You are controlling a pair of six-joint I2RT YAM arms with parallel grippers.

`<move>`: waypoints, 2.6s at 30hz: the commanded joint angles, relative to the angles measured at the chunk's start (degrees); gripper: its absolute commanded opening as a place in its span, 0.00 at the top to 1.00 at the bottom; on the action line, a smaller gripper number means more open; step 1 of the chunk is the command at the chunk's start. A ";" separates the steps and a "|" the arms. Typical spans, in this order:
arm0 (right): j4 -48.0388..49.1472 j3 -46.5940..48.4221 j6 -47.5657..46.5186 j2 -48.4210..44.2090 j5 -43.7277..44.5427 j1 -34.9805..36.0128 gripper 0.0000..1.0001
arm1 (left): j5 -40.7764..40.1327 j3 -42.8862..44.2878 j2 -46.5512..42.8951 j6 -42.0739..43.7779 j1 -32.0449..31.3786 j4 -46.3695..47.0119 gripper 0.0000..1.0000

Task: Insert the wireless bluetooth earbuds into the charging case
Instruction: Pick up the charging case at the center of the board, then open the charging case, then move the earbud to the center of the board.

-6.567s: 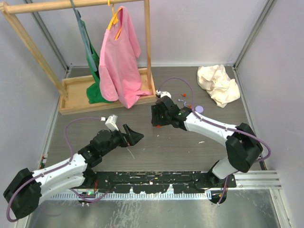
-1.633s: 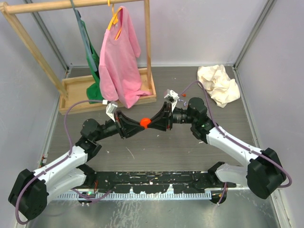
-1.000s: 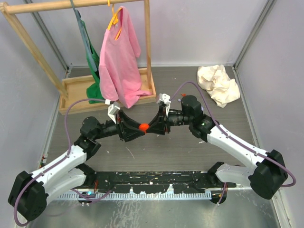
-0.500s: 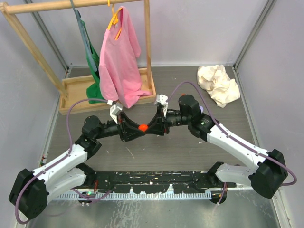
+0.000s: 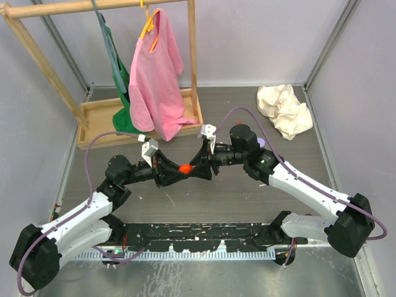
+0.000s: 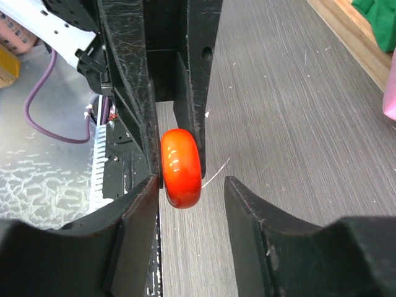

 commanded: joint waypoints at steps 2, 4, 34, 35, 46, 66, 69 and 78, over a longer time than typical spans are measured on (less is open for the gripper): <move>1.64 2.61 -2.17 -1.86 4.18 1.40 0.45 | -1.47 -0.94 -2.88 7.82 -2.27 4.37 1.00; 1.41 2.57 -2.46 -1.94 4.81 1.59 0.44 | -1.24 -0.98 -3.27 10.19 -2.95 3.61 1.00; -4.51 5.23 -6.38 -3.21 9.53 2.18 0.42 | -6.32 -4.39 -4.75 30.46 -11.44 0.50 1.00; -4.74 5.39 -6.45 -3.11 9.77 2.16 0.41 | -6.45 -4.51 -4.79 31.25 -11.67 0.51 1.00; -6.54 6.84 -6.01 -2.50 14.12 2.11 0.36 | -10.92 -8.33 -3.34 36.67 -12.27 4.27 1.00; -13.42 13.23 3.15 15.47 34.61 -18.97 0.33 | -25.70 -13.08 0.46 35.05 -12.27 14.63 1.00; -11.42 13.90 5.18 18.93 37.13 -22.47 0.33 | -26.77 -12.80 0.67 34.89 -12.26 13.92 1.00; -2.47 17.85 14.18 31.43 46.40 -29.40 0.37 | -27.09 -11.48 1.43 34.44 -12.22 11.04 1.00</move>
